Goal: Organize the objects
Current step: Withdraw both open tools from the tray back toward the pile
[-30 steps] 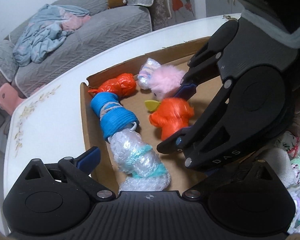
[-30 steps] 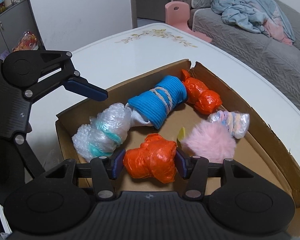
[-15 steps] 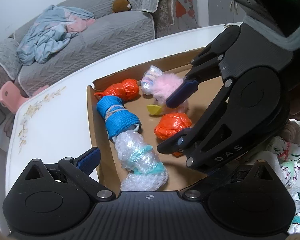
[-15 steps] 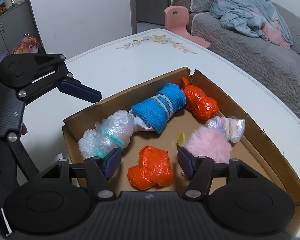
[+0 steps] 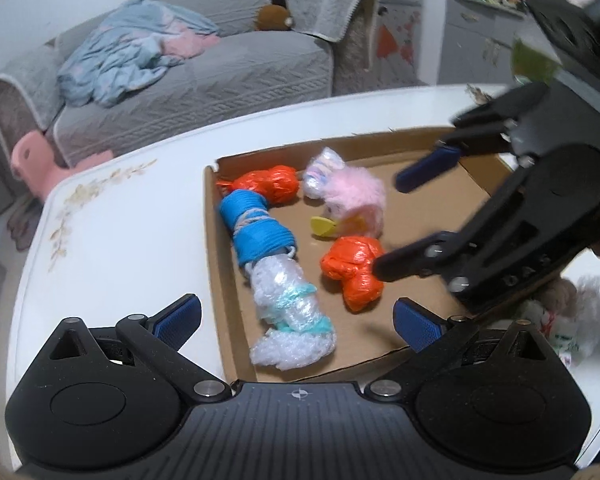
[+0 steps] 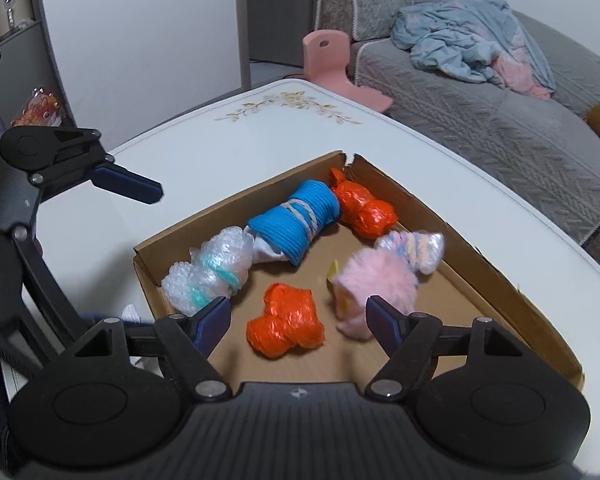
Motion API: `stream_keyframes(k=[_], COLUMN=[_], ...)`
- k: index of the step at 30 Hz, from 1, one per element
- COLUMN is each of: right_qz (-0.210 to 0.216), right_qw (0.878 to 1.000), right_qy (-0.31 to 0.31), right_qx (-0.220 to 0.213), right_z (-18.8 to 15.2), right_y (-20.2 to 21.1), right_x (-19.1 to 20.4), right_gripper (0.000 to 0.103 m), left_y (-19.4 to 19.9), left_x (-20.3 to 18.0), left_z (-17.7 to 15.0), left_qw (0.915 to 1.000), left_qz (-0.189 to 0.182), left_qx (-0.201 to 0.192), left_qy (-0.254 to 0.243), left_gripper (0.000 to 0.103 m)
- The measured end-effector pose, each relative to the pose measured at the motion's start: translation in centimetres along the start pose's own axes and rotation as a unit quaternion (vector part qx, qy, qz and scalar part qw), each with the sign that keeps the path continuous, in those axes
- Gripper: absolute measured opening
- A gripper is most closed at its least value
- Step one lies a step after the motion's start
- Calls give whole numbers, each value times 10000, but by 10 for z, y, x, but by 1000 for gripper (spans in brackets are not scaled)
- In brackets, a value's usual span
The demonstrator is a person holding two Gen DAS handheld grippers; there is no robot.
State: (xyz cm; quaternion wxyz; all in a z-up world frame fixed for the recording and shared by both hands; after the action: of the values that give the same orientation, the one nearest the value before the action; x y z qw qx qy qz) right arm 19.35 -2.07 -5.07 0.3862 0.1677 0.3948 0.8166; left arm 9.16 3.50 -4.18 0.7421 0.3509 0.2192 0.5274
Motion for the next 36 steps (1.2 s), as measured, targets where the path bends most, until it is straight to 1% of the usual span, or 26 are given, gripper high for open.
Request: stream_keyframes(k=[10, 12, 18, 20, 24, 26, 31, 34, 36], right_qz=[-129, -157, -305, -323, -348, -406, -523, -790, -991], right_qw=[9992, 9987, 9958, 9947, 9922, 9907, 9833, 9798, 9767], right_qy=[-280, -365, -663, -731, -876, -945, -1300, -1406, -1465], right_qx=[-260, -328, -553, -645, -811, -892, -1159, -1179, -1217], right_z=[-8, -12, -27, -33, -49, -59, -92, -117, -133], right_y=[21, 27, 49, 57, 75, 84, 108, 113, 115], right_x=[3, 4, 4, 5, 9, 9, 8, 8, 7], right_gripper=[74, 78, 82, 83, 87, 88, 93, 95, 96], left_y=[25, 30, 44, 47, 47, 47, 47, 44, 41], left_x=[6, 7, 5, 3, 1, 1, -1, -3, -5], left_z=[-10, -13, -26, -32, -49, -59, -80, -91, -96], left_qw=[9973, 9962, 9946, 9937, 9916, 9901, 9853, 9830, 9830], left_qz=[119, 122, 234, 191, 163, 209, 228, 232, 252], left_qx=[-173, -187, -256, -278, -237, -195, -199, -183, -138], left_qy=[703, 845, 977, 1065, 1264, 1372, 1679, 1813, 1814], left_gripper=[102, 102, 102, 102, 102, 102, 102, 102, 102])
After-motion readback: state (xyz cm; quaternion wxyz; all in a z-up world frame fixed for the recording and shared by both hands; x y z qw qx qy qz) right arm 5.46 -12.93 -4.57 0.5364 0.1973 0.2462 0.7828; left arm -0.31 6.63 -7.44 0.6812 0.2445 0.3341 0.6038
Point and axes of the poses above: each gripper's, at about its wrist camera, not at the fingertips, and y roughly against the way its jaws point, x to its left, z to its top, the point moved 6 cm from there along -y, roughly the way its jaws point, and after that the axes turned 2 degrees about -z, right-handed, at the moved point
